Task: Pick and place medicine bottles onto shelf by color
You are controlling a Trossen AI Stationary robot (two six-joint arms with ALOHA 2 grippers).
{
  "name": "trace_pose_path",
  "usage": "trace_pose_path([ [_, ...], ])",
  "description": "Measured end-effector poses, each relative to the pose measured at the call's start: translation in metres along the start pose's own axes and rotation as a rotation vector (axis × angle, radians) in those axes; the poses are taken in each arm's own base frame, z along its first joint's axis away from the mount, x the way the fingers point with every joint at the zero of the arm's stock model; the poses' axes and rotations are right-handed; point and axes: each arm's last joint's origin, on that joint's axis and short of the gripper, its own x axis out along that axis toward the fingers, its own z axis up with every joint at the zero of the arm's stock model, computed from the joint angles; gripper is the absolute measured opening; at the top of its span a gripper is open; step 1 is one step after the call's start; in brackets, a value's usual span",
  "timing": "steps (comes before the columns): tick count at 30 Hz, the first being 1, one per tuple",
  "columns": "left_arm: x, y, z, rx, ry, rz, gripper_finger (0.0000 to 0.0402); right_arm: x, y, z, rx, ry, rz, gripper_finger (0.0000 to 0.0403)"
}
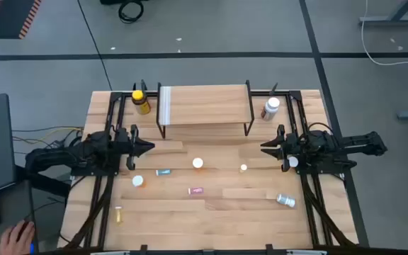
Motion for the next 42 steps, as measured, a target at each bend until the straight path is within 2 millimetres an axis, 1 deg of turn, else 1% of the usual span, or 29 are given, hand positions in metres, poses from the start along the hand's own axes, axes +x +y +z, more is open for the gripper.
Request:
trace_pose_path([
  [10, 0.0000, 0.0000, 0.0000, 0.000, 0.000, 0.001, 0.0036, 0.0000, 0.0000, 0.0000, 0.000, 0.000, 0.000, 0.0096],
  [17, 0.0000, 0.0000, 0.0002, 0.000, -0.001, 0.000, 0.0028, 0.0000, 0.0000, 0.0000, 0.000, 0.000, 0.000, 0.0096],
  [25, 0.0000, 0.0000, 0.0001, 0.000, -0.001, 0.001, 0.0036, 0.0000, 0.0000, 0.0000, 0.000, 0.000, 0.000, 0.0096],
  [35, 0.0000, 0.0000, 0.0001, 0.000, 0.000, 0.000, 0.0026, 0.0000, 0.0000, 0.0000, 0.000, 0.000, 0.000, 0.0096],
  [42, 0.0000, 0.0000, 0.0000, 0.000, 0.000, 0.000, 0.0031, 0.0000, 0.0000, 0.0000, 0.000, 0.000, 0.000, 0.0096],
])
